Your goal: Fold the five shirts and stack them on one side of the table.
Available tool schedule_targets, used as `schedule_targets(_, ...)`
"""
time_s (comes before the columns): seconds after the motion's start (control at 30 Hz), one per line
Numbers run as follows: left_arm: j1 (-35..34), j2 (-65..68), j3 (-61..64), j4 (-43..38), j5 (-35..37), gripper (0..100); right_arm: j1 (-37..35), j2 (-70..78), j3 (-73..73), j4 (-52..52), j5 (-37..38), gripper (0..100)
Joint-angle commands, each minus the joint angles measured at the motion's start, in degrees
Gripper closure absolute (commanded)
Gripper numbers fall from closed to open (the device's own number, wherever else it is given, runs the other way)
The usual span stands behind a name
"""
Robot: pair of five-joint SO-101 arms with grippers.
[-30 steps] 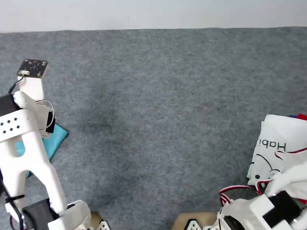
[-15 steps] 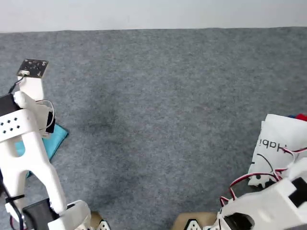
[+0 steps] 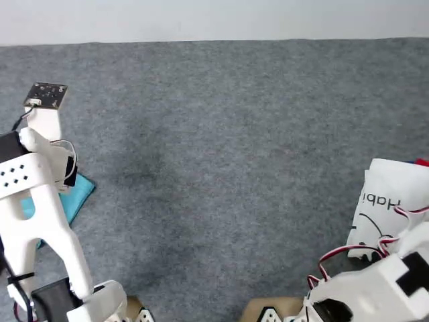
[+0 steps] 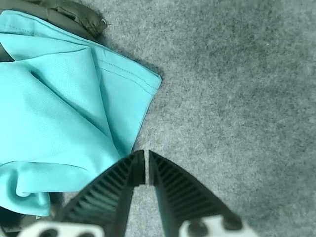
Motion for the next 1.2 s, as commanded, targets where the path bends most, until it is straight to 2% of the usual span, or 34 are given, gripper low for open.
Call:
schedule_targets(0.0, 0.3, -2.1, -0.1, 0.7, 0.0, 98, 0.1, -5.0, -3.3, -0.4, -0.4, 94.1)
schedule_targets(0.1, 0.3, -2.1, -0.1, 0.7, 0.0, 98, 0.2, -5.2, -3.3, -0.4, -0.4, 92.8)
schedule_targets(0.3, 0.3, -2.1, -0.1, 0.7, 0.0, 98, 0.3, -5.2, -3.3, 2.3, -0.4, 78.5)
schedule_targets(0.57, 0.3, -2.0, -0.1, 0.7, 0.0, 98, 0.0, -4.7, -3.1, 2.2, -0.4, 81.2)
schedule_targets(0.77, 0.3, -2.0, -0.1, 0.7, 0.0, 98, -1.6, -5.1, -2.9, 2.7, -0.4, 87.0)
schedule_targets(1.17, 0.3, -2.1, -0.1, 0.7, 0.0, 98, -2.2, -4.7, -3.2, 4.4, 1.1, 84.6)
